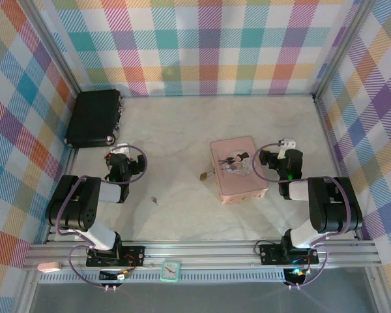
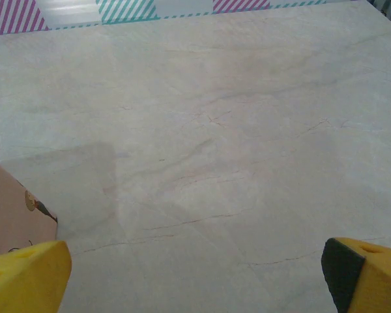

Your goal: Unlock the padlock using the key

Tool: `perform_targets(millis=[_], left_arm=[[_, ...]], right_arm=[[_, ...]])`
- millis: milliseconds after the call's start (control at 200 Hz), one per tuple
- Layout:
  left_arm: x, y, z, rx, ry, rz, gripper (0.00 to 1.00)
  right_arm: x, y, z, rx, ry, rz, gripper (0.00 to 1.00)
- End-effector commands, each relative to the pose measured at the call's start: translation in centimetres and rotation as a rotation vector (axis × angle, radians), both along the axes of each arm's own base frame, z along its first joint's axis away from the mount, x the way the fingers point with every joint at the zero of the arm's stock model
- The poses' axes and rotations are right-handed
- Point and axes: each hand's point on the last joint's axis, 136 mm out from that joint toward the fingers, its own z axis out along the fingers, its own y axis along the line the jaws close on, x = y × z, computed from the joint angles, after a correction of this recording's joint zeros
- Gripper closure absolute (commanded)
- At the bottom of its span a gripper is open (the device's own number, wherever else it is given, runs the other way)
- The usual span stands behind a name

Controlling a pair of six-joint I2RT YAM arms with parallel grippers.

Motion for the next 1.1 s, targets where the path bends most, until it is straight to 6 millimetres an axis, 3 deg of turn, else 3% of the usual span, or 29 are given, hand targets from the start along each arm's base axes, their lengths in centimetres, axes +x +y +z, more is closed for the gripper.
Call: perform_targets(millis=[0,920,1025,1095], left_arm=[[1.0,-0.4,1.8,-0.003,-0.065,-0.014,0.0],[1.1,-0.3,1.7,-0.017,-0.06,-0.022,0.0],[1.0,-0.2,1.8,-0.012,-0.067,-0.012,0.0],[0.9,1.0,2.6,-0.004,-0.066,0.064,0.0]], right_arm=[[0.5,0.5,1.0,-0.003,-0.039,0.018,0.01],[0.5,0.5,1.1,-0.002,-0.04,0.022,0.01],[0.6,0.5,2.2,-0.008,-0.015,0.016,0.01],[0.4,0.0,3.7,-0.013,-0.001,-0.015,0.01]])
